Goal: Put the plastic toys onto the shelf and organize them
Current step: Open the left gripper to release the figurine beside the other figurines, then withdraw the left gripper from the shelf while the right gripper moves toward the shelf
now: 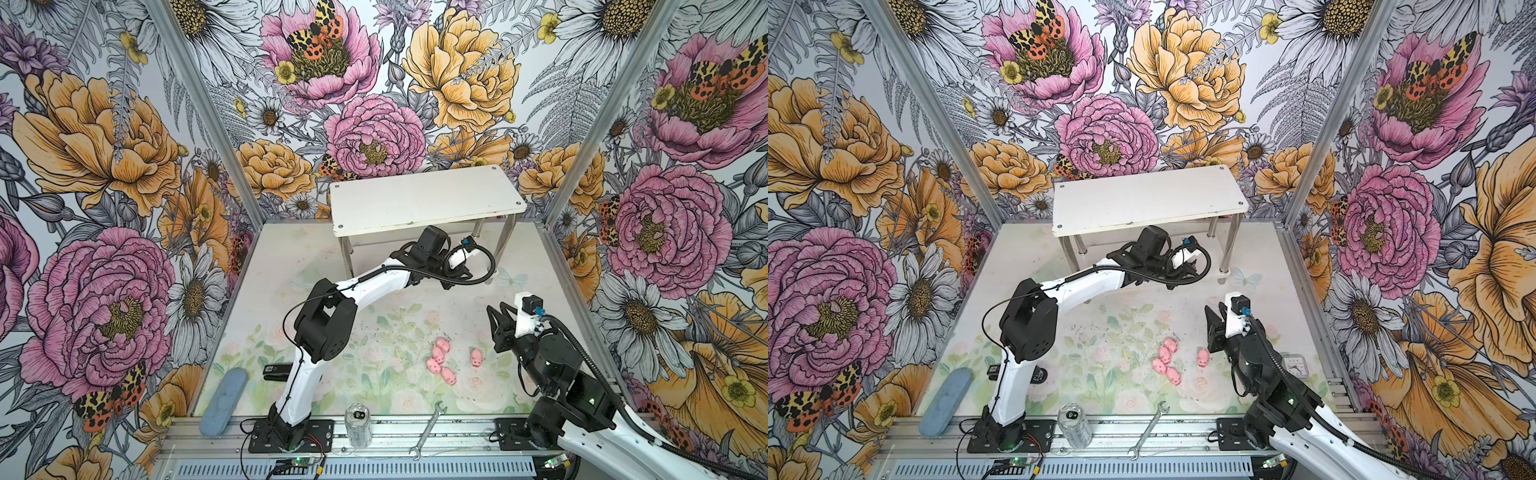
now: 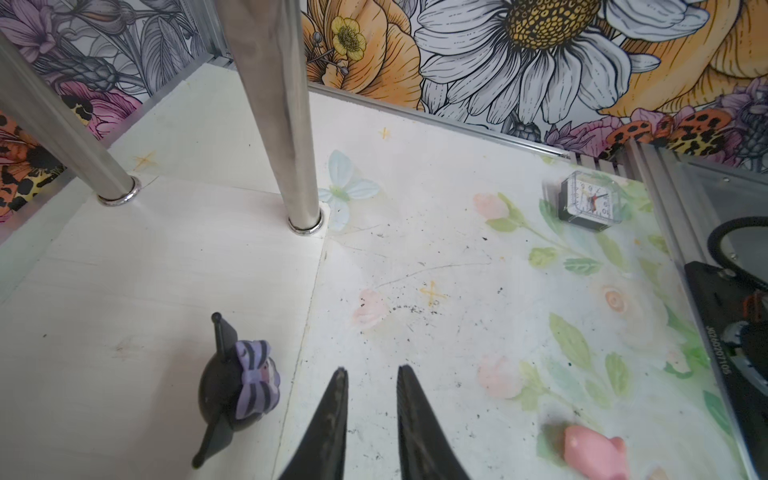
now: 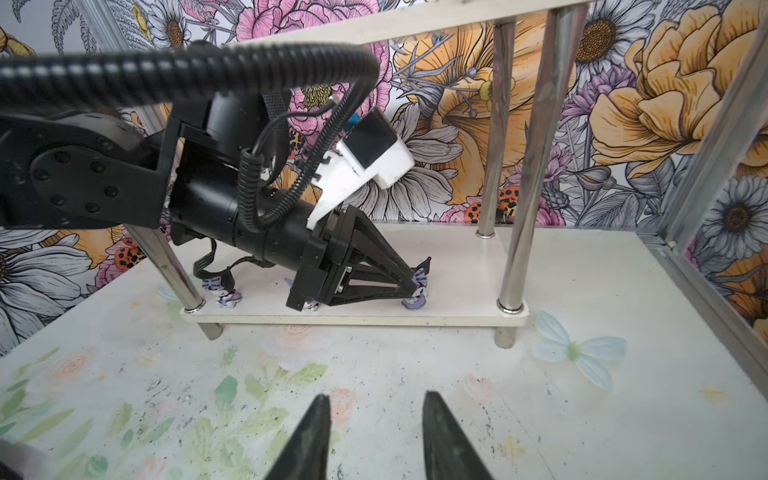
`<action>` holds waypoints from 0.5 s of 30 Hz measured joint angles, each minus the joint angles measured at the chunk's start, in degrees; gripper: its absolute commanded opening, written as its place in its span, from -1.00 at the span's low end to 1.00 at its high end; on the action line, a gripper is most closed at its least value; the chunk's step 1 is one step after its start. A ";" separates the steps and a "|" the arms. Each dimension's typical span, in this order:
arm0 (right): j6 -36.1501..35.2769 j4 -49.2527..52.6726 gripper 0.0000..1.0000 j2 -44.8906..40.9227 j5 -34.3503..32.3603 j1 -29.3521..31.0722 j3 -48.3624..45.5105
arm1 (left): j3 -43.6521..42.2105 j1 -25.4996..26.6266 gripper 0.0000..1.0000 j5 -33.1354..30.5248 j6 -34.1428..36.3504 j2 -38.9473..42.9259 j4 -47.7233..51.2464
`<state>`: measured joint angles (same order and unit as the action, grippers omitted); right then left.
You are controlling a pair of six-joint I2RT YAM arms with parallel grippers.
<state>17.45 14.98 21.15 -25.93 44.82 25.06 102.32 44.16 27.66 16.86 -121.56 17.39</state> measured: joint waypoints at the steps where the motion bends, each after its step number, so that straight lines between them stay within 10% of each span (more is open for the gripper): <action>1: 0.22 0.00 -0.39 -0.07 -0.02 0.00 0.13 | 0.00 0.20 -0.57 -0.20 -0.02 0.50 -0.26; 7: 2.10 1.25 -1.00 -0.46 -0.63 -0.04 0.20 | 0.00 -0.50 -0.66 -1.51 -0.44 2.58 -1.57; 15: 4.70 2.62 -1.00 4.55 -1.44 -1.77 0.28 | -1.92 -0.42 -0.70 -2.43 -1.36 3.63 -2.23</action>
<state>22.15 17.61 25.69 -27.38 43.05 25.34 100.40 43.75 25.23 15.51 -117.93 15.16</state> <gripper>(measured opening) 0.049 0.155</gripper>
